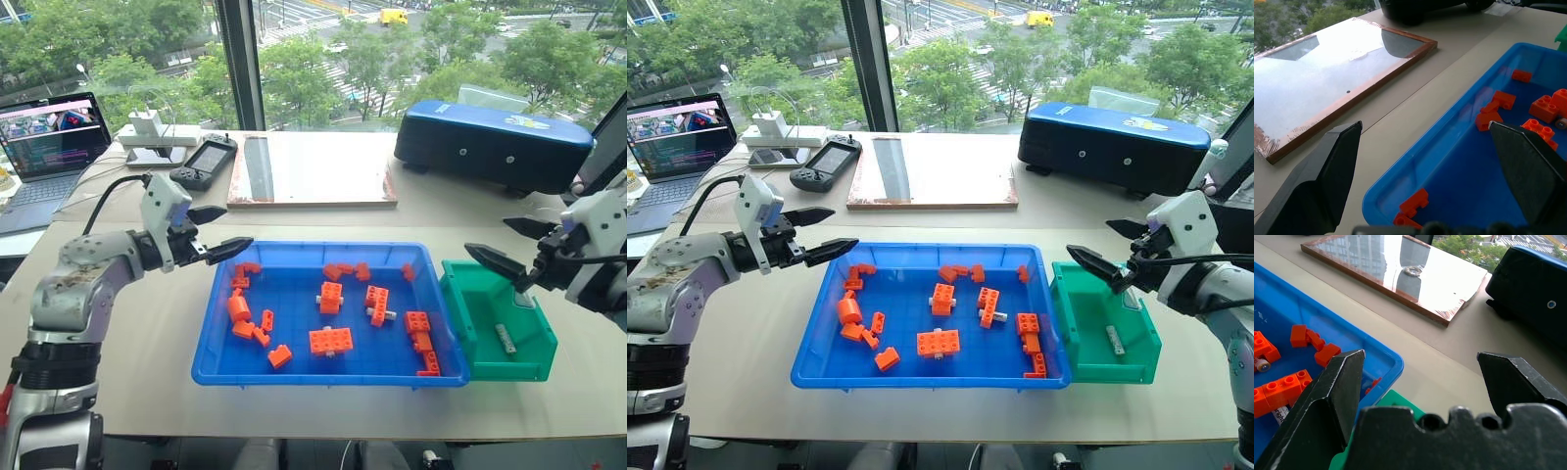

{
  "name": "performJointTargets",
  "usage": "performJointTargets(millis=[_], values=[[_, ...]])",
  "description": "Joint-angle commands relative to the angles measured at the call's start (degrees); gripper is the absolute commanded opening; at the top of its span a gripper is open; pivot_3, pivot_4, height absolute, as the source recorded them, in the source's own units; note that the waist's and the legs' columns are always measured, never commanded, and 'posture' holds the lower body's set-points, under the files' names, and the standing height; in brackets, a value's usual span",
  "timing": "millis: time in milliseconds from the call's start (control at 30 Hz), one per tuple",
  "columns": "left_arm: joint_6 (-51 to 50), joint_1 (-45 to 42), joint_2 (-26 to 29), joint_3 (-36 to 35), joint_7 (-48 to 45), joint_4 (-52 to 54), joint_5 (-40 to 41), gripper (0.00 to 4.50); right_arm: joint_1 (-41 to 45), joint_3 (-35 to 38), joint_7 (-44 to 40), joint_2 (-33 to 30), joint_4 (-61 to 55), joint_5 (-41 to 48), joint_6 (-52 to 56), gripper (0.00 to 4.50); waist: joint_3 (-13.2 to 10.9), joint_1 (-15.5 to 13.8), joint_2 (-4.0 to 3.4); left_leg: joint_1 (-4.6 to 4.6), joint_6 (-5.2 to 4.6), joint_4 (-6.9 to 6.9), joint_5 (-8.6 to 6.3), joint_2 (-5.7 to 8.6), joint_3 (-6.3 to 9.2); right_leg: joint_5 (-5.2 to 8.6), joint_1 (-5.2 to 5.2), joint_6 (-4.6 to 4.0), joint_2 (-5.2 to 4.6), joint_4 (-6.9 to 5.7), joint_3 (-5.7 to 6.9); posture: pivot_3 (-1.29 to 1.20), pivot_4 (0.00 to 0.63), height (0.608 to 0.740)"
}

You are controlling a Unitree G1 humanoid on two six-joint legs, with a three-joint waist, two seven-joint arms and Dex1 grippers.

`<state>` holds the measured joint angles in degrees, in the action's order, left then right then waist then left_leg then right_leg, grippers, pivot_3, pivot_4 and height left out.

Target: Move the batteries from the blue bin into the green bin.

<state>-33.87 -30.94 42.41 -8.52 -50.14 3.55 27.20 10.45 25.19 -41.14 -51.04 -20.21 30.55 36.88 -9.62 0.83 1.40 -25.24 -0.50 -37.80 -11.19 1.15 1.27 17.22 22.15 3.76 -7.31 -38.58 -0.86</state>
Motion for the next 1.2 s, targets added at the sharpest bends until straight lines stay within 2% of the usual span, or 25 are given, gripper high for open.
performJointTargets(millis=[33,200,333,467,667,1000,1167,1200], values=[[-2.7,-3.0,2.1,-0.3,-3.3,-0.4,2.4,4.5,1.2,0.6,-0.9,-1.6,-0.2,0.4,-0.1,4.28,0.0,0.0,0.0,0.0,0.0,0.0,0.0,0.0,0.0,0.0,0.0,0.0,0.0,0.0,0.0,0.0,0.15,0.732],[-7.4,-7.6,5.1,-1.0,-11.8,-1.3,8.9,4.5,6.1,-3.1,-3.8,-5.8,-0.3,2.7,5.1,4.28,0.0,0.1,0.0,0.0,0.0,-0.03,0.0,0.0,0.0,0.0,0.01,0.0,0.01,-0.01,0.01,0.0,0.15,0.732],[-8.1,-6.1,10.7,1.4,-20.3,2.2,10.1,4.5,14.0,-12.5,-9.4,-10.7,-4.0,6.2,11.3,4.28,0.0,0.8,-0.02,0.01,0.0,-0.01,0.0,-0.03,-0.01,0.01,0.03,-0.02,0.02,-0.03,-0.01,0.0,0.15,0.732],[-6.9,-1.6,14.3,1.7,-25.2,6.9,10.8,4.5,23.5,-24.9,-12.8,-10.2,-7.4,5.9,15.2,4.28,0.0,1.7,-0.06,0.01,-0.01,0.03,0.0,-0.11,0.01,0.03,0.05,-0.05,0.1,0.0,-0.04,0.0,0.15,0.732],[-5.6,3.1,14.5,0.8,-24.6,11.1,10.4,4.5,27.8,-36.9,-14.8,-7.4,-5.8,-1.3,12.2,4.28,0.0,0.7,-0.04,-0.03,-0.01,-0.01,-0.01,-0.1,0.06,0.04,0.02,-0.06,0.05,0.04,0.01,0.0,0.15,0.732],[-5.0,8.2,15.1,-0.7,-22.1,13.8,10.4,4.5,27.4,-41.2,-15.0,-1.8,-1.1,-4.2,13.6,4.28,0.0,0.2,-0.04,-0.03,-0.02,-0.02,-0.01,-0.1,0.04,0.04,0.07,-0.06,0.05,-0.01,-0.01,0.0,0.15,0.732],[-5.4,8.1,14.6,-0.9,-21.1,14.4,11.1,4.5,29.6,-34.9,-12.0,1.6,0.2,-2.3,15.7,4.28,0.0,0.2,-0.04,-0.03,-0.02,-0.02,-0.01,-0.09,0.04,0.04,0.08,-0.06,0.05,-0.03,0.0,0.0,0.15,0.732],[-5.4,7.8,14.3,-1.0,-20.7,14.3,11.3,4.5,30.7,-32.1,-6.2,3.6,0.6,-4.7,15.4,4.28,0.0,0.2,-0.04,-0.03,-0.02,-0.02,-0.01,-0.09,0.04,0.04,0.08,-0.06,0.06,-0.05,-0.01,0.0,0.15,0.732]])
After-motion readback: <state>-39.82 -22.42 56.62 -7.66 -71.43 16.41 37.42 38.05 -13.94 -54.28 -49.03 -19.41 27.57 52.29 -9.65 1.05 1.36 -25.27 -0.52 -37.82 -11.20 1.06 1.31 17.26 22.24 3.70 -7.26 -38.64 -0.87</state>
